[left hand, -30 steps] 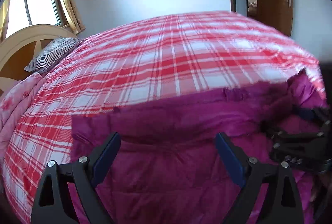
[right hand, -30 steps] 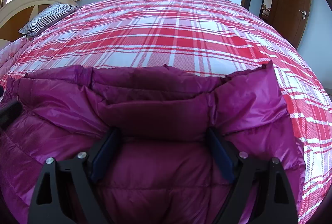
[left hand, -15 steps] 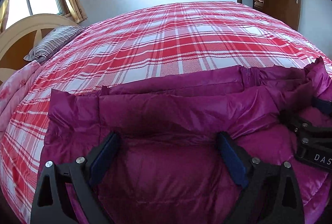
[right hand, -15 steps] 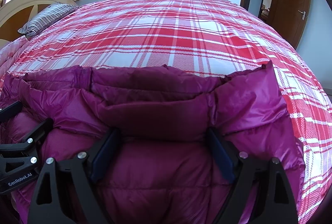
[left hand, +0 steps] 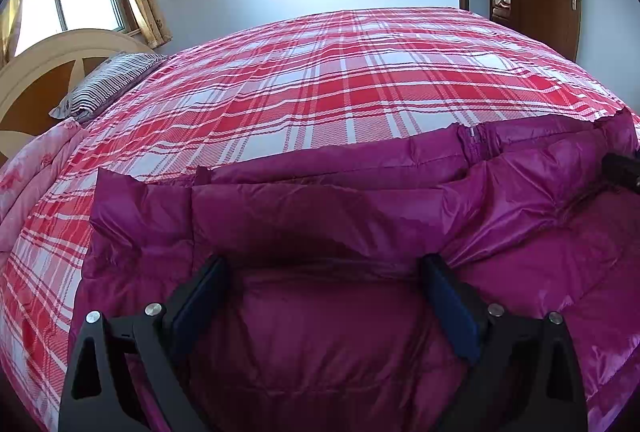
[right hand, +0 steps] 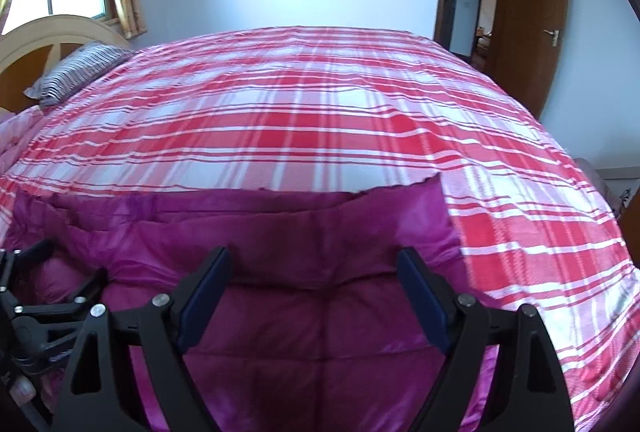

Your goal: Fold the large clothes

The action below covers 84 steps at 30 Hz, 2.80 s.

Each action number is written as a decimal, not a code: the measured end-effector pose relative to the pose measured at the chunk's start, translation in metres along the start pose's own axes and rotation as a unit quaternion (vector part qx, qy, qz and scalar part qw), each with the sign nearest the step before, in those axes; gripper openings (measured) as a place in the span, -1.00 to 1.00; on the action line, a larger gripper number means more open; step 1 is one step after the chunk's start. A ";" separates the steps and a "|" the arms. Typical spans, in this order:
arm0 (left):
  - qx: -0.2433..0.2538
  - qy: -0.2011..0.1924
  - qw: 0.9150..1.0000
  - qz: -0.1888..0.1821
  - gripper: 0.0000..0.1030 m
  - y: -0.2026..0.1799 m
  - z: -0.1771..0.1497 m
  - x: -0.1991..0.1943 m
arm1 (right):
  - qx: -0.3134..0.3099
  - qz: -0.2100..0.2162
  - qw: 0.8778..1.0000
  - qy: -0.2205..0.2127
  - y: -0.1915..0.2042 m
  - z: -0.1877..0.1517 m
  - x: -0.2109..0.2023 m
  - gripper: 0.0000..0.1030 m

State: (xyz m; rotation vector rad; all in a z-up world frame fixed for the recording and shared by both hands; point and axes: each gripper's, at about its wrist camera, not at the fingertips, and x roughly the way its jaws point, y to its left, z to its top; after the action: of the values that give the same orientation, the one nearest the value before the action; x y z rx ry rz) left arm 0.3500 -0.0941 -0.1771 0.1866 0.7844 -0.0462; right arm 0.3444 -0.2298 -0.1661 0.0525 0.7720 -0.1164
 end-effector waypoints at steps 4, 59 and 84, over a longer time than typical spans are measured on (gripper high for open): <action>0.001 0.000 1.000 0.001 0.89 0.000 0.000 0.000 | 0.016 0.012 0.999 0.045 -0.011 -0.009 0.027 0.69; -0.009 0.016 1.000 -0.019 0.90 0.004 0.003 0.001 | 0.016 0.007 0.997 0.075 -0.014 -0.009 0.043 0.81; -0.161 -0.003 0.957 -0.242 -0.14 0.129 -0.125 -0.091 | -0.092 0.070 0.992 0.048 0.068 -0.095 -0.042 1.00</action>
State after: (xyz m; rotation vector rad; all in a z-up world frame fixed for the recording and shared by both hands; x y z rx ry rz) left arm 0.2125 0.0534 -0.1795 -0.3178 0.8059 -0.3795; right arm 0.2568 -0.1505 -0.2045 -0.0642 0.8705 0.0911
